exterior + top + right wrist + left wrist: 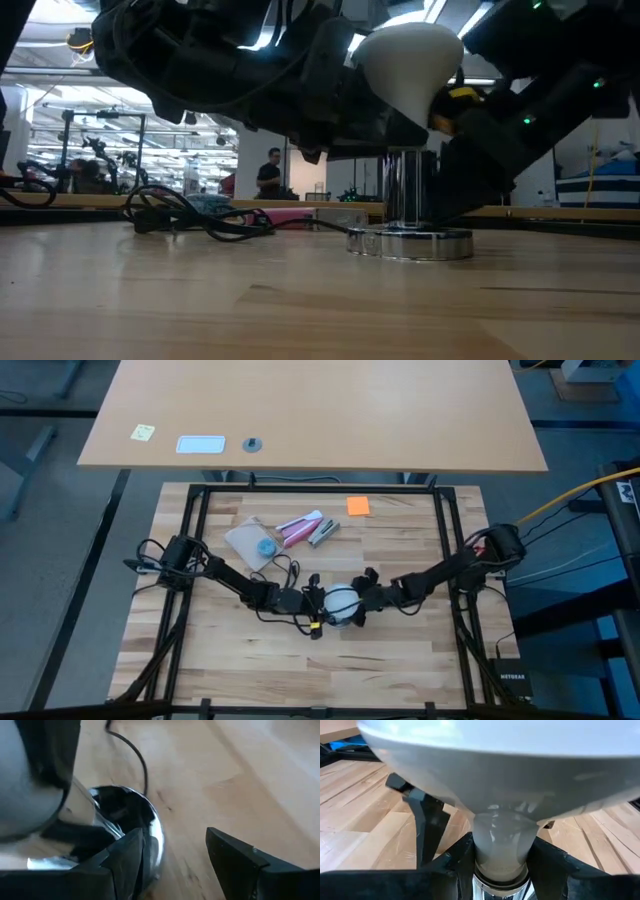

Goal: Screw lightbulb
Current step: Remove the white lightbulb from the silver desk lamp

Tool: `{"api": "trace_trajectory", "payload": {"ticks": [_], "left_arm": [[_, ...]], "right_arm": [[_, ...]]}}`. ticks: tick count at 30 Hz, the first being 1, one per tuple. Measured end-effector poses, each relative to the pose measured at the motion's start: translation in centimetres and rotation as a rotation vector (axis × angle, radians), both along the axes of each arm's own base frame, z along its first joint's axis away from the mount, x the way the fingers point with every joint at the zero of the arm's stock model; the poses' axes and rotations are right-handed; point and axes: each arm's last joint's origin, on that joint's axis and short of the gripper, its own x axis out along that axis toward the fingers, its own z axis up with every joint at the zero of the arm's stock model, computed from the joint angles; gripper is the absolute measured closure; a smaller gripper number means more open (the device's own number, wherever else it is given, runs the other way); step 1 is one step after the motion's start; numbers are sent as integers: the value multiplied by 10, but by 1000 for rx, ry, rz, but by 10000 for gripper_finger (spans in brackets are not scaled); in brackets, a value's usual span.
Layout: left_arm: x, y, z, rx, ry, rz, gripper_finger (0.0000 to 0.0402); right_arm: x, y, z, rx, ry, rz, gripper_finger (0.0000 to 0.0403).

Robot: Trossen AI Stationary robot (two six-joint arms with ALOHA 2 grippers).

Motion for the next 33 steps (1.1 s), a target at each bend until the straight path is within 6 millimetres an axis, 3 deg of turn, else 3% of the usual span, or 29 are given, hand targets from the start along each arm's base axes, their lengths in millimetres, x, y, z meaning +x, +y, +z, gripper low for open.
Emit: {"api": "trace_trajectory", "payload": {"ticks": [23, 33], "left_arm": [[-1, 1, -2, 9, 25, 76, 261], [-2, 0, -3, -1, 39, 86, 261]], "right_arm": [[6, 6, -7, 285, 2, 60, 178], [5, 8, -8, 324, 24, 110, 178]]}}
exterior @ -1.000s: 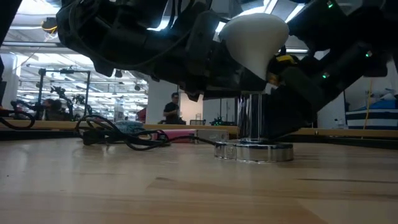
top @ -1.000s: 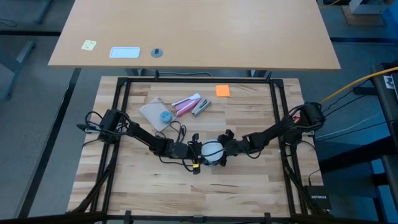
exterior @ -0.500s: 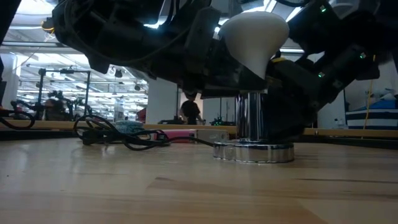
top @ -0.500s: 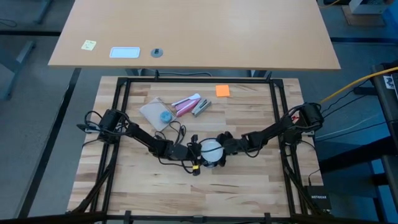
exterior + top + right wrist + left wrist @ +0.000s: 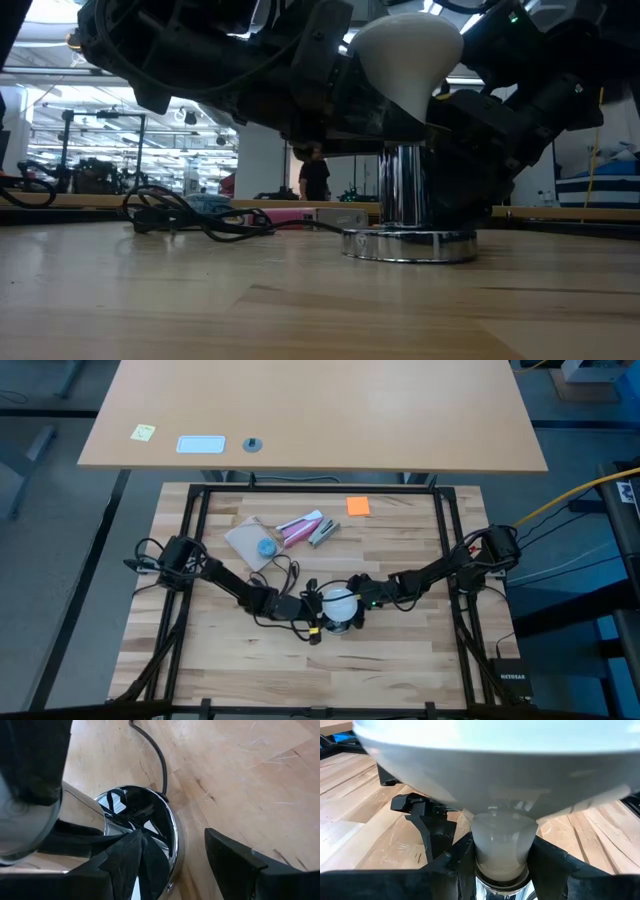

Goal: Screw lightbulb
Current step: Remove the white lightbulb from the silver desk lamp

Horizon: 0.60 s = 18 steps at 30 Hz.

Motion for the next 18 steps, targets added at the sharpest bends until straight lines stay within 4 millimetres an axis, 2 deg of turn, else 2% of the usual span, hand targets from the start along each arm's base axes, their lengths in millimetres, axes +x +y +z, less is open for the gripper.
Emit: {"api": "trace_trajectory", "payload": {"ticks": [9, 18], "left_arm": [[-3, -9, -1, 3, 4, -2, 261], [-4, -10, -1, -23, 1, 14, 261]], "right_arm": [[0, 0, 0, -39, -1, 12, 178], [3, -17, -2, -145, 1, -42, 177]]}}
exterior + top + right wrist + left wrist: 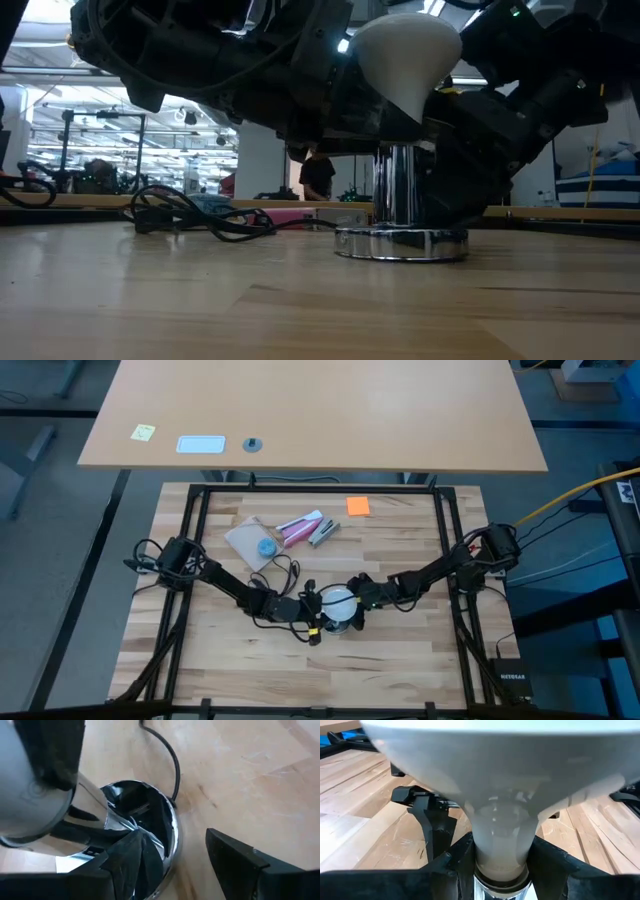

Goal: Screw lightbulb
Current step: Remove the white lightbulb from the silver desk lamp

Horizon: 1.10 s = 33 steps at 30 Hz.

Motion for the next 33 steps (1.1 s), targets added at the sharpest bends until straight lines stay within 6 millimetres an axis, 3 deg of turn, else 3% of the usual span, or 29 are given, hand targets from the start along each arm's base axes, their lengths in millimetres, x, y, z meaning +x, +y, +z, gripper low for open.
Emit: {"api": "trace_trajectory", "payload": {"ticks": [6, 20, 27, 33], "left_arm": [[-1, -5, 0, 0, -6, -7, 261], [-1, -6, 0, -4, -4, -19, 261], [-1, -6, 0, -5, -4, -21, 261], [-1, -6, 0, -7, -4, -22, 261]], "right_arm": [[1, -15, -1, -133, -19, -142, 178], [6, -24, 2, -134, -57, -129, 178], [13, -24, 10, -103, -148, 47, 178], [10, -22, 6, -89, -91, 106, 178]]}}
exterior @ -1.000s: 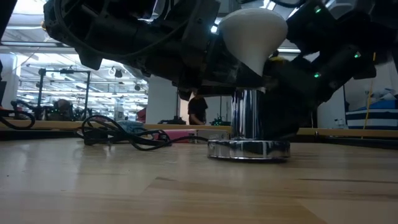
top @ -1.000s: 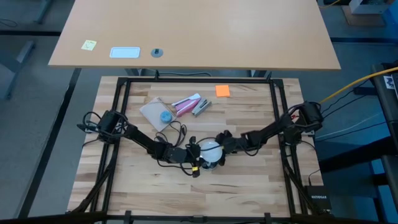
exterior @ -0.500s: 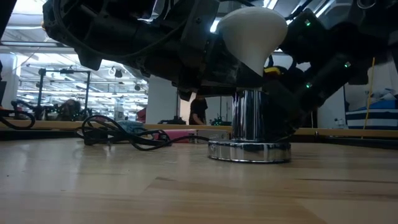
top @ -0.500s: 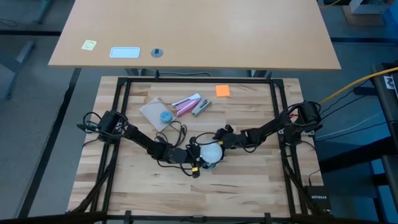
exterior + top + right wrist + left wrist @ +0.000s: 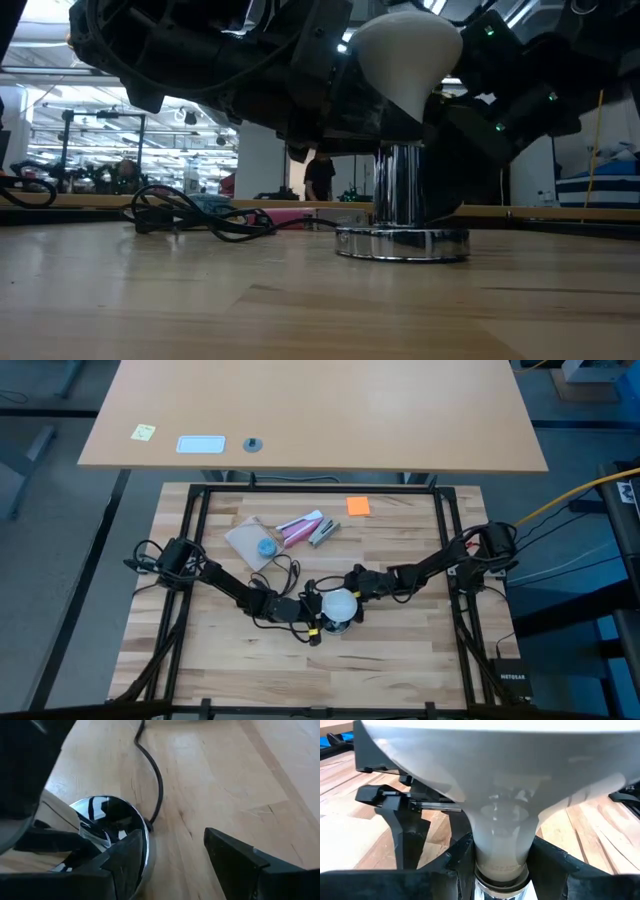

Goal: Screw lightbulb
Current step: Remove the white lightbulb from the silver desk lamp

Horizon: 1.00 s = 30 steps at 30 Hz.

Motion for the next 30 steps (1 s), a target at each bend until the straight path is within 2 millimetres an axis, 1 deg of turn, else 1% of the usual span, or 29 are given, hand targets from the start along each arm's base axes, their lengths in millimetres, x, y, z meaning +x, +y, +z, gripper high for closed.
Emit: {"api": "trace_trajectory", "payload": {"ticks": [9, 12, 16, 22, 30], "left_arm": [[0, 0, 0, 1, 0, 3, 261], [0, 0, 0, 5, -3, 24, 261], [0, 0, 0, 8, -4, 37, 261], [0, 0, 0, 9, -4, 40, 261], [-1, 2, 0, 28, -7, 103, 261]], "right_arm": [[-2, 2, -1, 44, 41, 41, 178], [-4, 7, -2, 50, 58, 62, 178], [-8, 19, -4, 63, 82, 98, 178], [-11, 31, -4, 73, 90, 97, 178], [-10, 32, -3, 175, 77, 35, 178]]}}
